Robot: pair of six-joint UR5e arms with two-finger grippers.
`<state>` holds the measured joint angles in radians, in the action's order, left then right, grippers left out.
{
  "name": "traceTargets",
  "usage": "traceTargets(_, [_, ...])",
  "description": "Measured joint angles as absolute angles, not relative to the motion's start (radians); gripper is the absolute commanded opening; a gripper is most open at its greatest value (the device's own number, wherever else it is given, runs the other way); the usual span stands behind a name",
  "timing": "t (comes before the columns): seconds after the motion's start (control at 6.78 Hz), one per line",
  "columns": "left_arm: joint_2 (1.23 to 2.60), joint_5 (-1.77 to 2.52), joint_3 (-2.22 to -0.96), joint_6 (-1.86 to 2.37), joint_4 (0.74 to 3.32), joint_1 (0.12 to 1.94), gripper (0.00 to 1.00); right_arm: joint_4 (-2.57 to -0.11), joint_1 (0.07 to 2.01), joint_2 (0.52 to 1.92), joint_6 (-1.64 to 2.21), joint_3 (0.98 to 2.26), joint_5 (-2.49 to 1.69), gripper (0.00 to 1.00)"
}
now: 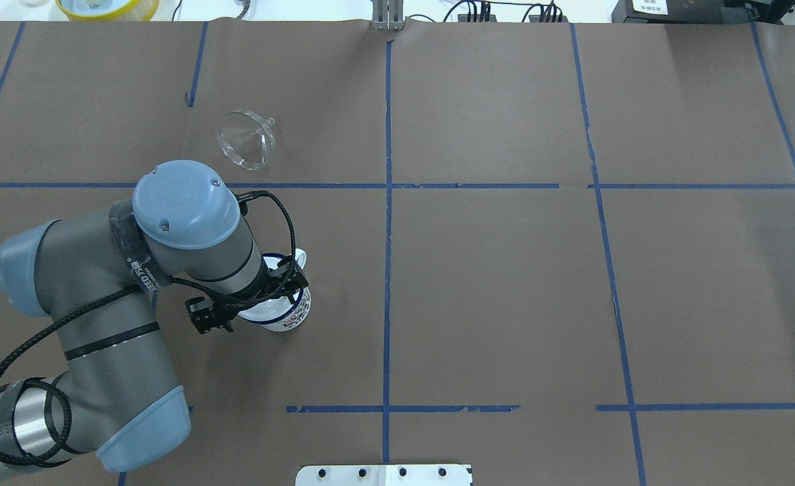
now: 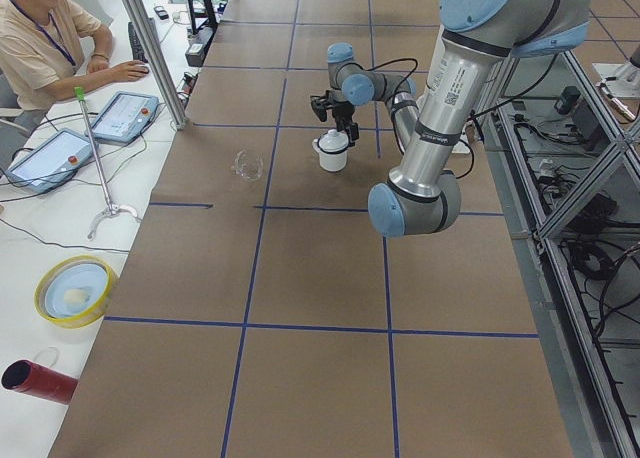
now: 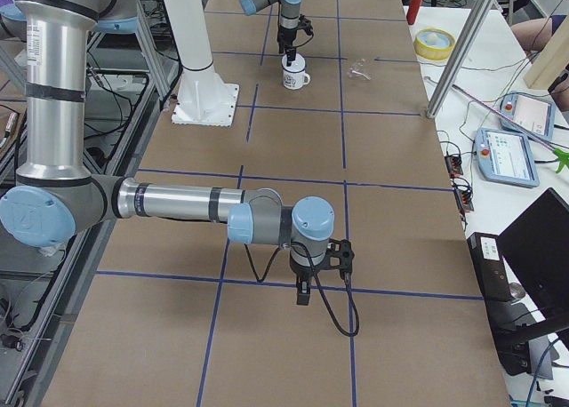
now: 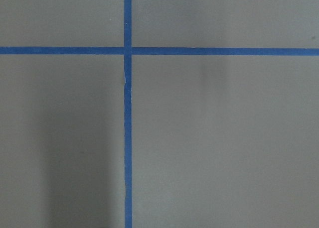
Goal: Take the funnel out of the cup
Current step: 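Settle the lid on the mug and open the left gripper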
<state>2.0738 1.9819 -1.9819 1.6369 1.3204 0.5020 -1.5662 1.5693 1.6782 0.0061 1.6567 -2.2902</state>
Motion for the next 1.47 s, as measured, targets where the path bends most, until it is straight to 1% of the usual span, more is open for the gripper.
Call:
traceTargets(0.74, [2.082,1.979,-1.997,1.630,1.324,0.508,1.00,-1.566,1.569,1.678,0.006,1.657,-2.290,1.00])
traceTargets(1.47, [2.075,1.910,-1.997,1.627,1.447,0.537,1.00,-1.566,1.569,1.678,0.006,1.657,-2.290,1.00])
